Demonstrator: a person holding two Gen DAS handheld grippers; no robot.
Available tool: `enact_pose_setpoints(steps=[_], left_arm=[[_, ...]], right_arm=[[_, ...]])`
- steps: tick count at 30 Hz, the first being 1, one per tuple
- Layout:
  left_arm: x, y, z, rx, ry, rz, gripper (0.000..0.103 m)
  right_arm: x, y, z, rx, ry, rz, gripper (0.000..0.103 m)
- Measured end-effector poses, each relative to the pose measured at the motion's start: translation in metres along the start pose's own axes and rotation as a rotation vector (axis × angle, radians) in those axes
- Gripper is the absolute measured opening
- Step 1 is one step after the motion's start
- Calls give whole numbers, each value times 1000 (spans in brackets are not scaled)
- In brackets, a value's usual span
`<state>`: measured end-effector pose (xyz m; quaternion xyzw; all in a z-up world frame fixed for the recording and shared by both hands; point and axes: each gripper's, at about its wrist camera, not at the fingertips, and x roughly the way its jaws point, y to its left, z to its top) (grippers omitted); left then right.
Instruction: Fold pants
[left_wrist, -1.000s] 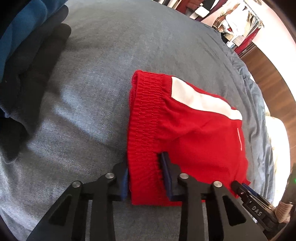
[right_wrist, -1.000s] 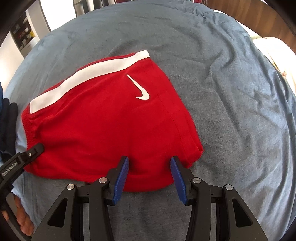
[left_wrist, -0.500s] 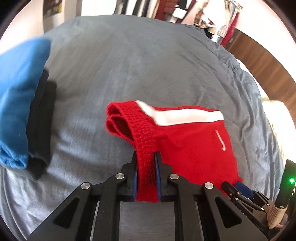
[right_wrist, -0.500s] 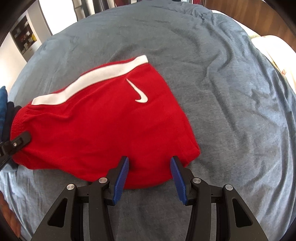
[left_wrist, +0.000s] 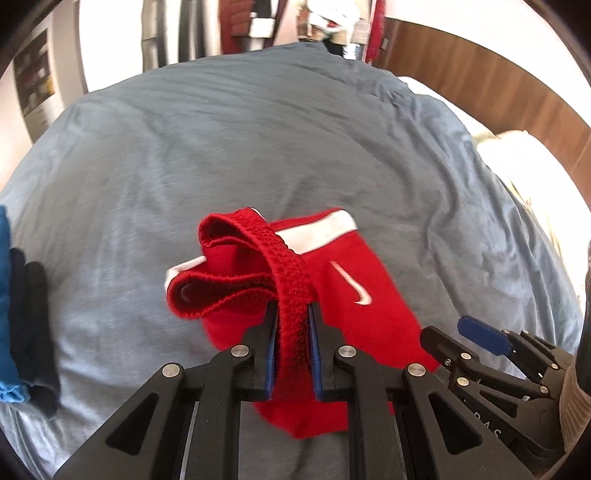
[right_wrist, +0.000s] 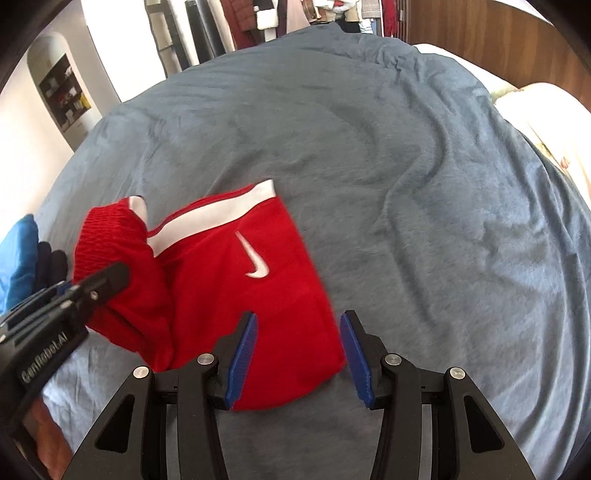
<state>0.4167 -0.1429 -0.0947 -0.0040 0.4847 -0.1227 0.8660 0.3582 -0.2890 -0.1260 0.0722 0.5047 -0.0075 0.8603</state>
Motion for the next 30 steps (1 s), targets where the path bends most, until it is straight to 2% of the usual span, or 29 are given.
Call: enact_pose_setpoints(steps=[8,10,12,13,19,23,28,30], left_arm=[[30,-33,-5,54,71,-63,18],[34,-37,-8,61,87,-106,30],[31,-41,-9,72,91,-141,36],[28,-43,-9,81,90,-151,44],[-12,-36,-8,174,38,-165,50],[-28,-10,-7,249,-25,-89,50],[-17,8,-14,499,-69,23,51],[-11,10,-19,591,-81,42,51]], right_arm=[[9,-31,-3,36,23,5,48],[10,-37,-6,46,27,-5,48],[11,-43,-8,60,31,-15,48],[11,-46,-9,64,33,-21,48],[7,-54,-12,88,42,-45,48],[2,-44,-8,72,26,-19,48],[-3,-19,0,35,-5,49,48],[-4,-8,2,17,-13,77,48]])
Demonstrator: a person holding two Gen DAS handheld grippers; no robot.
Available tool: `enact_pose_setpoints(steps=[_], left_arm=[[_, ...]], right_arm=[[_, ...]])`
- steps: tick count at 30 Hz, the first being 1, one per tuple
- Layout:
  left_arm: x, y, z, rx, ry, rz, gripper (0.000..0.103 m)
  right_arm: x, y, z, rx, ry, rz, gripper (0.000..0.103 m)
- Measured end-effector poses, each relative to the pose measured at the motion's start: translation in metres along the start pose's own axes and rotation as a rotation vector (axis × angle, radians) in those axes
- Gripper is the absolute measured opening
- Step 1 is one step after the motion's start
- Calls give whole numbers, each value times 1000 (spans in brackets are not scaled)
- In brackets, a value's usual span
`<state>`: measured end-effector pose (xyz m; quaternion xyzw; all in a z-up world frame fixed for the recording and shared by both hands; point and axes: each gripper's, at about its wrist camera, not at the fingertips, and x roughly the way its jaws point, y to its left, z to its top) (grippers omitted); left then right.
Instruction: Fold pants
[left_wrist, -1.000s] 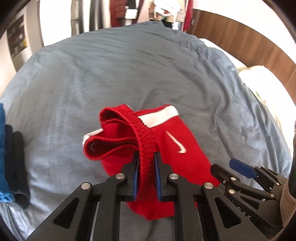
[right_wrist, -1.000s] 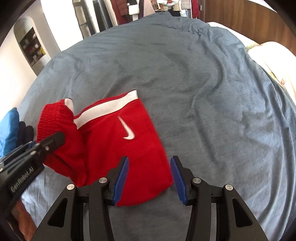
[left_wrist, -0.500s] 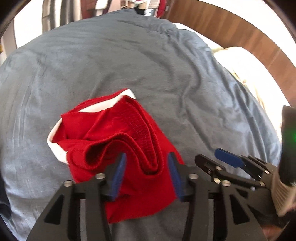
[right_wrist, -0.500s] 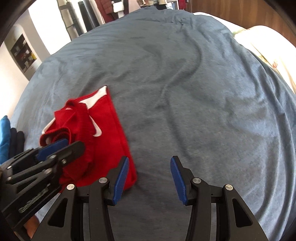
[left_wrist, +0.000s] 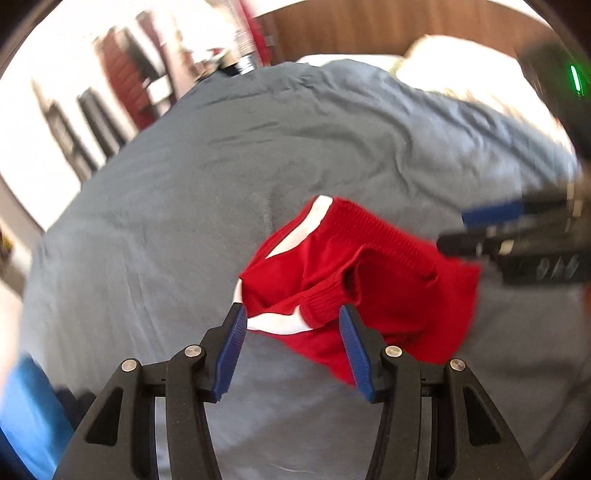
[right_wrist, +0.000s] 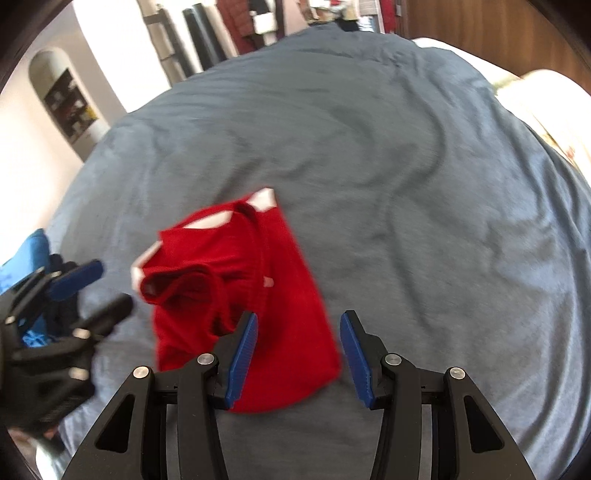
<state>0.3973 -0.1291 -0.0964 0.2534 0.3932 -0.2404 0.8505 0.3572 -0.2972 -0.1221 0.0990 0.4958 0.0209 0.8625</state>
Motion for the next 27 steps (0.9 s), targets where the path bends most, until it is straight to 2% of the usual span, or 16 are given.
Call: enact_pose_setpoints(steps=[3,5,7,9,11,12,18,21,23,25,27], left_arm=[[10,-6,-3,98,-3,-42,52],[14,-9,-2,114,-5,-66,52],[21,-9,-2,129,2,-59,52],[24,-6,-1,111,1,-68,52],[26,-1,2,88,-2,-96,38],[27,1,3,79,-2,-103,26],[27,7,12,100,-19,-114,21],[29,7,17,121,-28,-118,21],[32,6,20,142,-33,-106,24],[35,6,23,162,-36,-112,37],[38,7,27,167,-47,-111,42]], right_arm=[[2,14,2,-32,-9,25,48],[5,20,3,-47,-4,44,48],[10,23,5,-54,2,52,48],[12,26,6,-54,1,59,48],[14,27,7,-45,2,73,48],[15,28,7,-41,3,85,48],[23,43,8,-77,-21,106,47],[32,45,8,-81,-14,121,41],[40,46,7,-84,5,124,41],[46,43,6,-71,25,129,41],[49,39,4,-55,39,135,38]])
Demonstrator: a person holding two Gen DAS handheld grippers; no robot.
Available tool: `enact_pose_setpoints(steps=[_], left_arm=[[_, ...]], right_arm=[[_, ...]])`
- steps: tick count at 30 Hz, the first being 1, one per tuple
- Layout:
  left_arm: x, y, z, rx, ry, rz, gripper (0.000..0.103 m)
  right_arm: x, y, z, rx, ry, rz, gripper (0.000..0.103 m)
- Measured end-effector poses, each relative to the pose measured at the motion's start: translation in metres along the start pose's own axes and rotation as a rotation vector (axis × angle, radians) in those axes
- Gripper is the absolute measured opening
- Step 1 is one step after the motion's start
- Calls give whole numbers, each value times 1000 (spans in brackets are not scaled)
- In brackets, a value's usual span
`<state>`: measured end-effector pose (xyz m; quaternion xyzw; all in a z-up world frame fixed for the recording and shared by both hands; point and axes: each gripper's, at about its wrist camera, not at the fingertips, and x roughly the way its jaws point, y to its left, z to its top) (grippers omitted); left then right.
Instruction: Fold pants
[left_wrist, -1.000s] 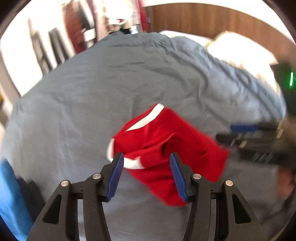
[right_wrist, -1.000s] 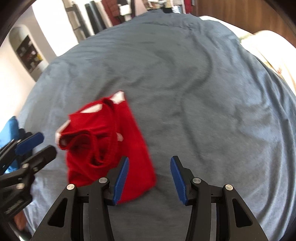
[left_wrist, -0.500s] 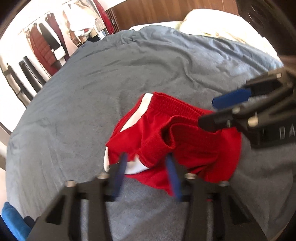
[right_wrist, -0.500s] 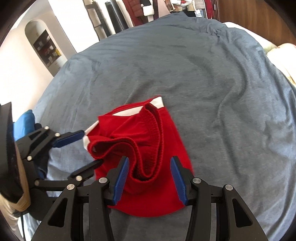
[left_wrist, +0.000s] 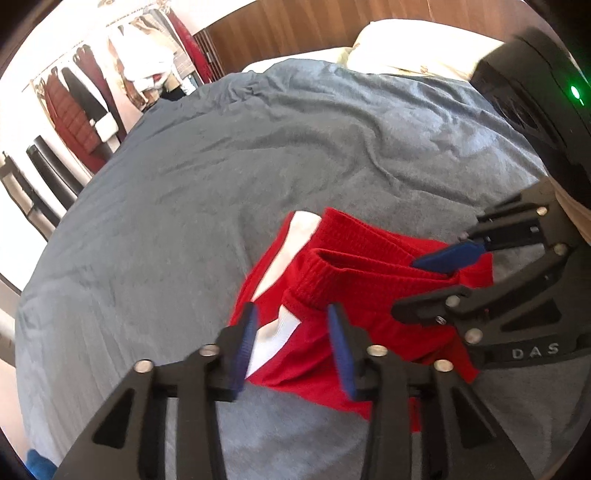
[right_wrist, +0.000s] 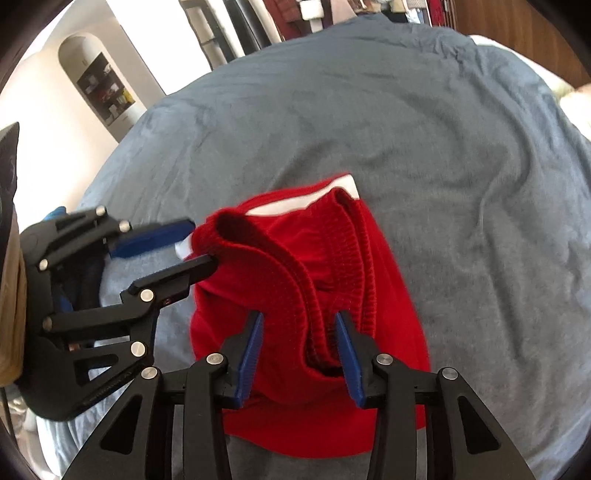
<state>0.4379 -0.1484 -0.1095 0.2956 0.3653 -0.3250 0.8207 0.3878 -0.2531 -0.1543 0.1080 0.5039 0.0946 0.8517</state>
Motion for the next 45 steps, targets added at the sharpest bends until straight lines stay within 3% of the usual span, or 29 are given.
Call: enact_pose_setpoints(steps=[5,6,7,8,12,15,18,23,26,28,29,31,36,42,44,45], left_arm=[[25,11,6,-43,30,-68,41],[31,13,6,-50,48,-82,31],[38,15,5,-59,67,-86,9],[41,17,5,-71,79,-94,5],[27,27,19,-135,20,-145,4],[21,21,36,-89,-36,-138,5],[39,14,48,-56,-19,-154,5],[67,6,54,-9,33,-184,7],[75,4,56,17,50,-189,17],[76,6,57,26,54,-178,46],[77,9,57,28,52,-180,48],[81,16,57,16,72,-214,49],[94,30,52,-36,147,-318,45],[107,33,47,-58,203,-377,36],[112,33,46,-81,216,-403,27],[113,33,46,-95,221,-419,18]], right_arm=[[3,-9,-4,36,17,8,34],[4,-10,-4,40,19,7,31],[5,-12,-4,47,20,4,30],[6,-13,-4,57,22,4,26],[4,-22,-5,97,25,26,15],[-8,-24,-4,118,-9,30,14],[-19,-26,0,137,-43,23,14],[-11,-44,0,195,-18,2,14],[-6,-50,1,227,-13,-1,15],[-5,-52,0,241,-9,0,19],[-4,-51,-1,251,-7,-5,24],[-4,-52,-4,271,0,-30,34],[-4,-59,-11,336,10,-25,35],[5,-56,-8,337,17,-36,35],[5,-57,-12,346,17,-36,35],[5,-58,-13,349,18,-37,35]])
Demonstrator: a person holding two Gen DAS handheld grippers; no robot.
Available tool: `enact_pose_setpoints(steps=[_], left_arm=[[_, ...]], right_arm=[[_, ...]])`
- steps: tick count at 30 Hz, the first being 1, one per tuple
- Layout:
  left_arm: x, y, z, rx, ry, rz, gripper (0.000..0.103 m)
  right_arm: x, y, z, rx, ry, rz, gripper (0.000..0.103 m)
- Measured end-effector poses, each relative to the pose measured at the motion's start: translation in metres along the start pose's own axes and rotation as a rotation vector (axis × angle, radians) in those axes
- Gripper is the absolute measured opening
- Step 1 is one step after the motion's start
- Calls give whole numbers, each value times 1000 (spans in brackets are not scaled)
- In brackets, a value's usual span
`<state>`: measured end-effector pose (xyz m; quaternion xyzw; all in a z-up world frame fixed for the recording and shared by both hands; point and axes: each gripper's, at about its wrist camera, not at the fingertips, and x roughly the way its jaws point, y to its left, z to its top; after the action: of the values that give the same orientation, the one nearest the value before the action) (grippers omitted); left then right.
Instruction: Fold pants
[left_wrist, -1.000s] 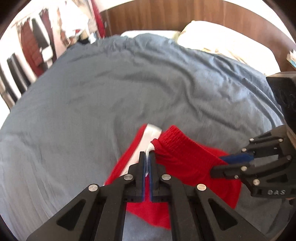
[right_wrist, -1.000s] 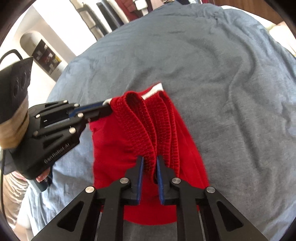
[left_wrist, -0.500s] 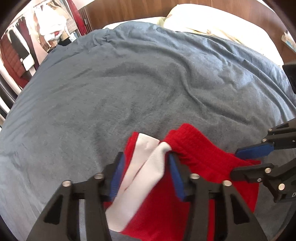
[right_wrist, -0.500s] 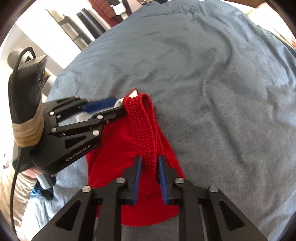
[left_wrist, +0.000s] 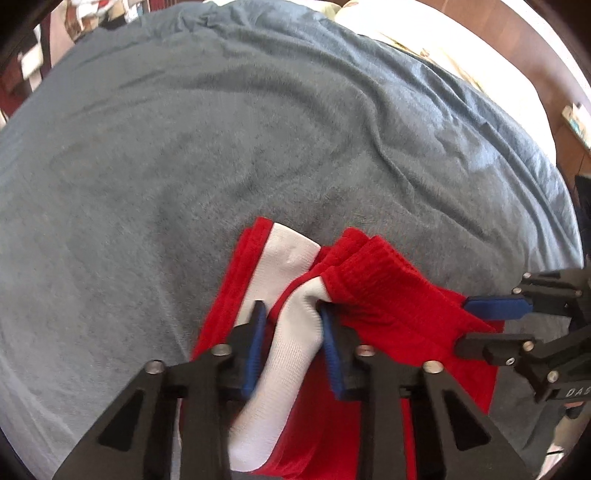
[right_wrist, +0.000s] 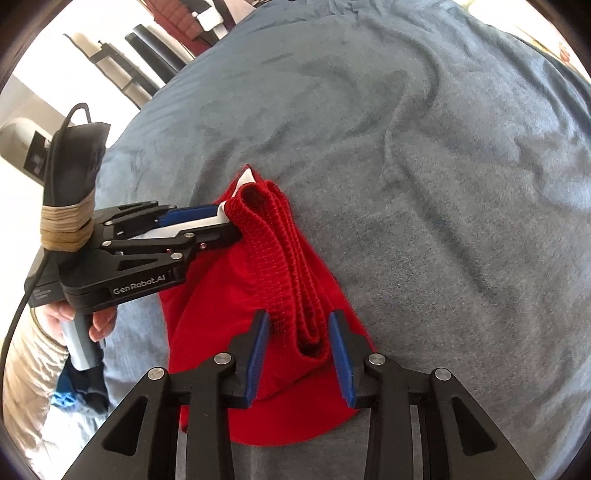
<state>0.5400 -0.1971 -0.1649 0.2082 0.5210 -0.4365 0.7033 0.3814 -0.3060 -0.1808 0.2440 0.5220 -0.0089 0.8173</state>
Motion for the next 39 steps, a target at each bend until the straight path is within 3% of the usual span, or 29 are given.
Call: enact_pose_setpoints(steps=[1,11,19,24,26,28,31,35,39], left_arm=[[-1,0,0,-4,-1,-5,11],[-47,2,-22,-88,-82,98,9],[-24,12,-23,-82,-62,85,11],[-22,15,-19,-99,-63,84,28],[-29,17,-17,-117,-70,98,41],[-43,18,-16,-131,-99,183,69],[-69,17,-17,-142,-148,209,71],[-96,13,-25,-167,-179,356,74],[-113,9,-43,-219,-210,420,75]], right_arm=[[0,0,-1,1,1,0,35],[-7,3,2,-28,-17,17,35],[3,12,9,-87,-22,-30,35],[6,12,8,-110,-8,-78,34],[6,11,7,-115,-5,-98,34],[5,11,7,-116,-6,-116,34],[1,10,7,-114,-18,-139,34],[-5,6,7,-100,-23,-142,35],[-17,6,7,-98,-57,-160,39]])
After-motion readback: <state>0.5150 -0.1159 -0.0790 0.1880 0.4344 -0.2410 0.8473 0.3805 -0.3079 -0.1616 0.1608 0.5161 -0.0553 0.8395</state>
